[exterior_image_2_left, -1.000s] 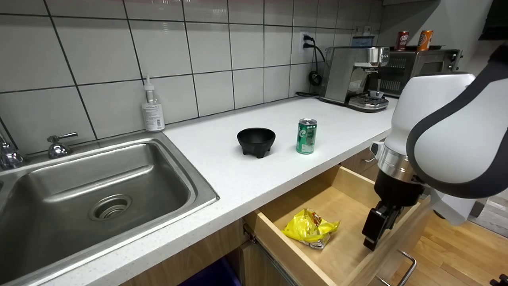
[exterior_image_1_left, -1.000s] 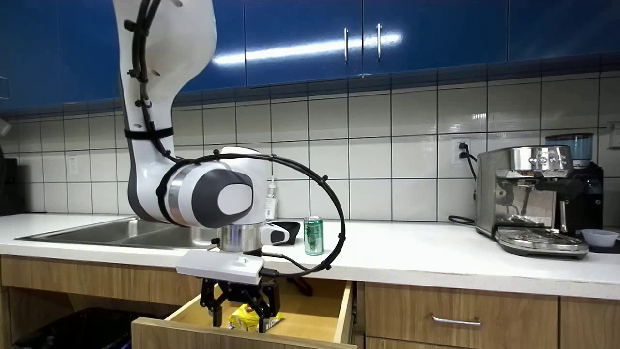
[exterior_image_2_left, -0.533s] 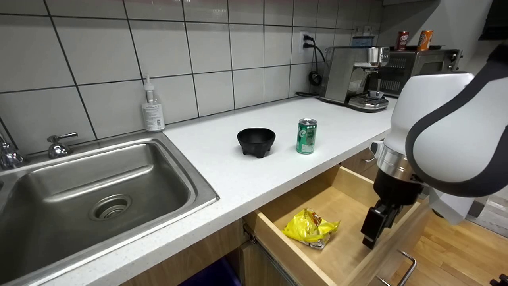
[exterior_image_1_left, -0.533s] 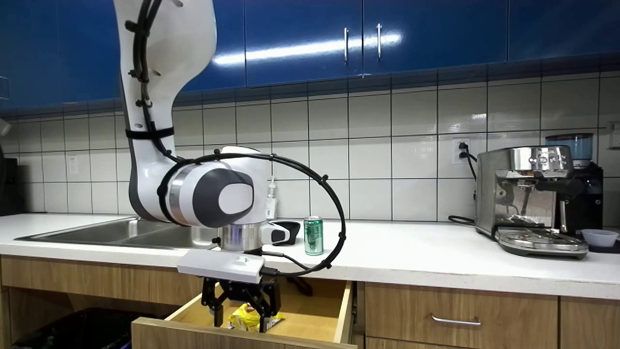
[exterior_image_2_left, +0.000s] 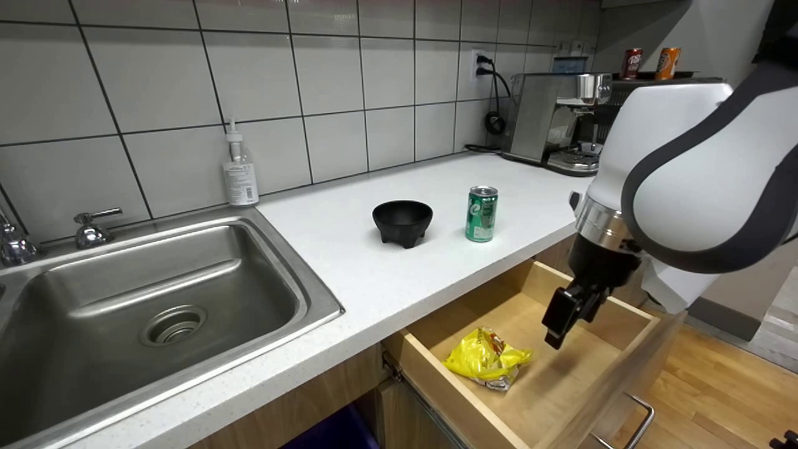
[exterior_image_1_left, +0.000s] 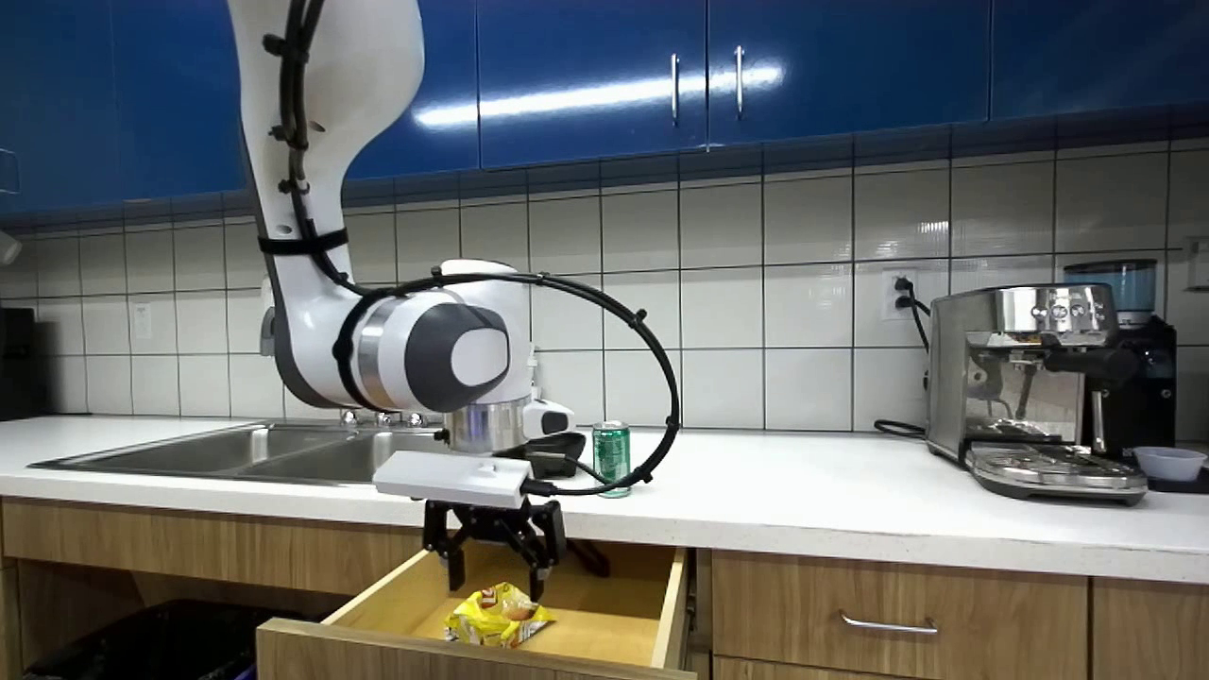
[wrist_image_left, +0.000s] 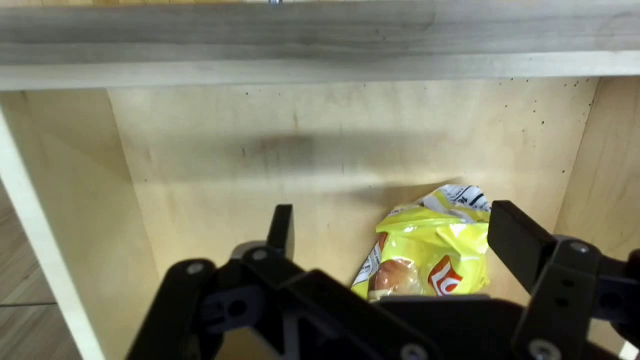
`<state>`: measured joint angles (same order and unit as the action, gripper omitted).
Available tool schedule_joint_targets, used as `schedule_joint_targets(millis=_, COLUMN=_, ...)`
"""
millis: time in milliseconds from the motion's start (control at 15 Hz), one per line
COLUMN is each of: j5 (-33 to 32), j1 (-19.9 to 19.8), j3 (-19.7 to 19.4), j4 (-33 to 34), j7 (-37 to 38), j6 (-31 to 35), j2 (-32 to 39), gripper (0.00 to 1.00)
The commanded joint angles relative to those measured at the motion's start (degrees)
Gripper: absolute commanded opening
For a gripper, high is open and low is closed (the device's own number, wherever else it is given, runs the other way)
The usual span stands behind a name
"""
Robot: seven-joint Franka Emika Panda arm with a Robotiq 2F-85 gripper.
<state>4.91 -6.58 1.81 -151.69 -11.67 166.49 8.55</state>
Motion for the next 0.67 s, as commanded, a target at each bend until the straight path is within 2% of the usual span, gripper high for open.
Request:
schedule_joint_targets(millis=0, j5=-3.94, j1=1.54, j3=-2.91, j4=2.68, j7=3.65, j6=-2.76, j2=-1.91, gripper=1.0)
schedule_joint_targets(millis=600, j5=-7.12, j1=1.37, j3=-4.96, j4=8.28, j7=3.11, j6=-2.9, j2=-3.71, gripper=1.0)
